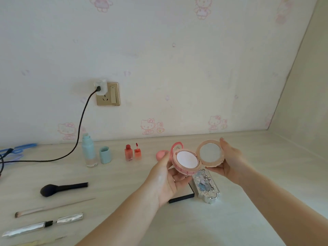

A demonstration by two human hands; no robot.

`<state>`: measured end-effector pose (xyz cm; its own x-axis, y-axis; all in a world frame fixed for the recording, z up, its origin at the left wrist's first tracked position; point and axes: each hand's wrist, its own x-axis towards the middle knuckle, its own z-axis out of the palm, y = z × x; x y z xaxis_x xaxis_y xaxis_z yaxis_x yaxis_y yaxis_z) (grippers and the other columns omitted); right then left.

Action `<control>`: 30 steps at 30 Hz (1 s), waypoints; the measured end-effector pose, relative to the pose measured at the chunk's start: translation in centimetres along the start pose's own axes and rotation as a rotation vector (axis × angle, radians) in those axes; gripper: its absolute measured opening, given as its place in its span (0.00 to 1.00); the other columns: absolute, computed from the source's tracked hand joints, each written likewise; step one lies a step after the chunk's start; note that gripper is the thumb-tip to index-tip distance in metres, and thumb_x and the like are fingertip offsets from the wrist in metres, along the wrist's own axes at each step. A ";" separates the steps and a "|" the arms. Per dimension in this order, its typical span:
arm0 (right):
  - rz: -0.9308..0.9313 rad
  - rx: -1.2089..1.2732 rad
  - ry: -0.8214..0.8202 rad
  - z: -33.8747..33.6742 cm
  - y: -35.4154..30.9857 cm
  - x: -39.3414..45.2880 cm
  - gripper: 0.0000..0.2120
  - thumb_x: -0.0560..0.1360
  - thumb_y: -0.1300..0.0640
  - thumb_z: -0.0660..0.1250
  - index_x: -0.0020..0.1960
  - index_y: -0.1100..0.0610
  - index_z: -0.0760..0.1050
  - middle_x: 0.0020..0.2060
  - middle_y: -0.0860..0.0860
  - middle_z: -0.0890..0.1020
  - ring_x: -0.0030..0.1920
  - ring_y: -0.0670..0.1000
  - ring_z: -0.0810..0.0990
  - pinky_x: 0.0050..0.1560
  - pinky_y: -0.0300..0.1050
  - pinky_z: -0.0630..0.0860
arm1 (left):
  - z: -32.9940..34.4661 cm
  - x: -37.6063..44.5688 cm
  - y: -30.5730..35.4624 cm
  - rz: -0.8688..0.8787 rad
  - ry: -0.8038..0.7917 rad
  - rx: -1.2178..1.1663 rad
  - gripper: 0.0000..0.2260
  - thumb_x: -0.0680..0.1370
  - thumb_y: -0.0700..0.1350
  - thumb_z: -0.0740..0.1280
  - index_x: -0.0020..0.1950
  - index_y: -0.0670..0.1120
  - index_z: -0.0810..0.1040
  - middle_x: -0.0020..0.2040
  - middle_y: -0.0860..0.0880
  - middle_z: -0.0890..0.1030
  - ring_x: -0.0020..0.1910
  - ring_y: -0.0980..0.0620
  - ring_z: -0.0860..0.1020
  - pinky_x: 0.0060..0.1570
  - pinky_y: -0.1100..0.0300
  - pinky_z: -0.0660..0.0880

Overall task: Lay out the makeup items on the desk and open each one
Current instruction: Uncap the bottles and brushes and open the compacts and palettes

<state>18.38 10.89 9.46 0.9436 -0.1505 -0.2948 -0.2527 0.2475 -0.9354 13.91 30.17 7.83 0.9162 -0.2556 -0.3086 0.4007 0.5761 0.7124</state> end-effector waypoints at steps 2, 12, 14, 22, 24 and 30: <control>-0.014 0.012 0.046 -1.7 -0.7 1.2 0.18 0.77 0.43 0.60 0.51 0.58 0.72 0.40 0.58 0.80 0.29 0.56 0.83 0.25 0.51 0.80 | 1.2 1.4 -0.3 0.014 0.002 0.032 0.10 0.77 0.50 0.66 0.52 0.45 0.76 0.36 0.46 0.85 0.38 0.47 0.83 0.45 0.51 0.81; -0.007 -0.005 0.113 -5.4 -2.4 8.1 0.17 0.77 0.42 0.59 0.49 0.56 0.73 0.43 0.57 0.79 0.35 0.56 0.82 0.27 0.50 0.79 | 5.5 8.4 -0.3 0.057 0.108 0.187 0.05 0.76 0.37 0.63 0.40 0.42 0.73 0.33 0.45 0.82 0.32 0.47 0.82 0.42 0.52 0.80; -0.009 -0.019 0.100 -5.0 -2.5 9.2 0.17 0.78 0.43 0.58 0.54 0.56 0.72 0.43 0.57 0.78 0.37 0.57 0.81 0.30 0.52 0.78 | 6.2 9.7 -0.3 0.090 0.148 0.281 0.04 0.76 0.37 0.63 0.41 0.43 0.72 0.38 0.45 0.79 0.37 0.47 0.80 0.43 0.52 0.79; 0.036 -0.046 0.103 -4.2 -2.0 12.5 0.18 0.79 0.44 0.57 0.59 0.58 0.70 0.42 0.58 0.77 0.33 0.57 0.80 0.26 0.50 0.78 | 5.3 13.8 -0.3 0.105 0.287 0.883 0.05 0.72 0.42 0.67 0.41 0.44 0.72 0.39 0.48 0.73 0.37 0.51 0.72 0.42 0.55 0.73; 0.060 -0.044 0.112 -3.9 -1.8 13.0 0.18 0.79 0.44 0.57 0.58 0.57 0.69 0.42 0.58 0.77 0.35 0.58 0.80 0.26 0.50 0.77 | 5.2 14.2 -0.4 0.085 0.292 0.992 0.05 0.72 0.43 0.68 0.44 0.44 0.73 0.37 0.49 0.71 0.35 0.51 0.69 0.43 0.56 0.70; 0.085 -0.066 0.121 -3.5 -1.2 13.9 0.19 0.78 0.42 0.57 0.57 0.57 0.69 0.43 0.58 0.77 0.37 0.57 0.80 0.25 0.48 0.77 | 5.4 14.2 -0.8 0.071 0.251 1.102 0.08 0.72 0.45 0.66 0.50 0.46 0.74 0.39 0.50 0.74 0.36 0.52 0.71 0.37 0.61 0.66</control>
<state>31.00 5.13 5.80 0.8869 -0.2466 -0.3906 -0.3473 0.2015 -0.9158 26.57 21.92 6.25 0.9615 -0.0149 -0.2745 0.2393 -0.4463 0.8623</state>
